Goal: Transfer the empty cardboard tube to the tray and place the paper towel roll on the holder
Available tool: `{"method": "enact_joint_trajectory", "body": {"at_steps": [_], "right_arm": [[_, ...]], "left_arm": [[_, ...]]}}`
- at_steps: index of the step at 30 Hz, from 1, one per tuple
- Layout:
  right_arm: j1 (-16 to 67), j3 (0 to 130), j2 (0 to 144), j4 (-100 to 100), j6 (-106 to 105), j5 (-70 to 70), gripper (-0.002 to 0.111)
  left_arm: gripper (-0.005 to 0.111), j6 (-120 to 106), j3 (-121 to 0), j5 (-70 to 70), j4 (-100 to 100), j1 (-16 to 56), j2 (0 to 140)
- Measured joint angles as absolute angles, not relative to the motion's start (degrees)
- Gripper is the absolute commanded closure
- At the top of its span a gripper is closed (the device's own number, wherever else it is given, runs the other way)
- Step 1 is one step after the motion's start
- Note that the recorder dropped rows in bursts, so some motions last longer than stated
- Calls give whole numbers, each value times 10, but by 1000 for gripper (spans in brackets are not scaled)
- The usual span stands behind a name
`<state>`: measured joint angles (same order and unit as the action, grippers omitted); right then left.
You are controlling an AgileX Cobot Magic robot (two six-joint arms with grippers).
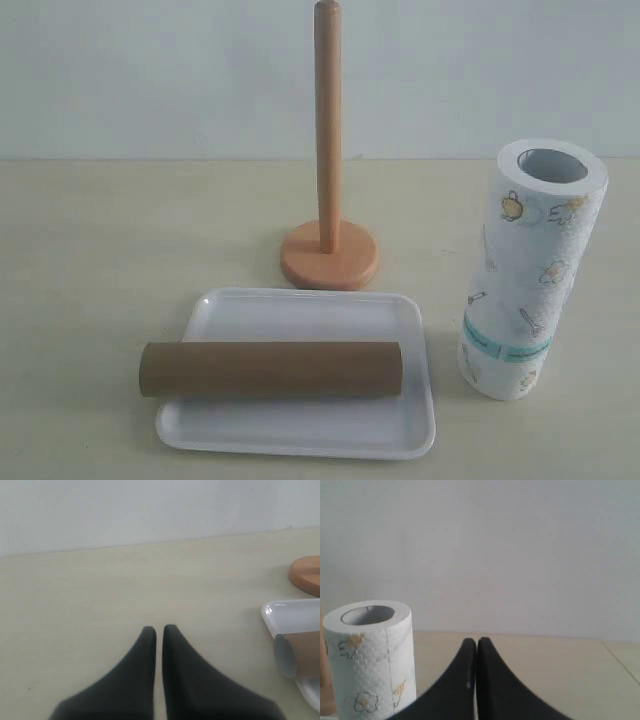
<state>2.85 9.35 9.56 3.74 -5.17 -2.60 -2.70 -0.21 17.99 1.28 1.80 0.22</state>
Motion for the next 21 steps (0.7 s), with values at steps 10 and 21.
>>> {"method": "enact_joint_trajectory", "body": {"at_steps": [10, 21], "right_arm": [[29, 96, 122, 70, 41, 8, 108], [83, 96, 252, 78, 52, 0, 108]], "left_arm": [[103, -27, -2, 180, 13, 18, 2], [103, -27, -2, 180, 13, 18, 2]]}}
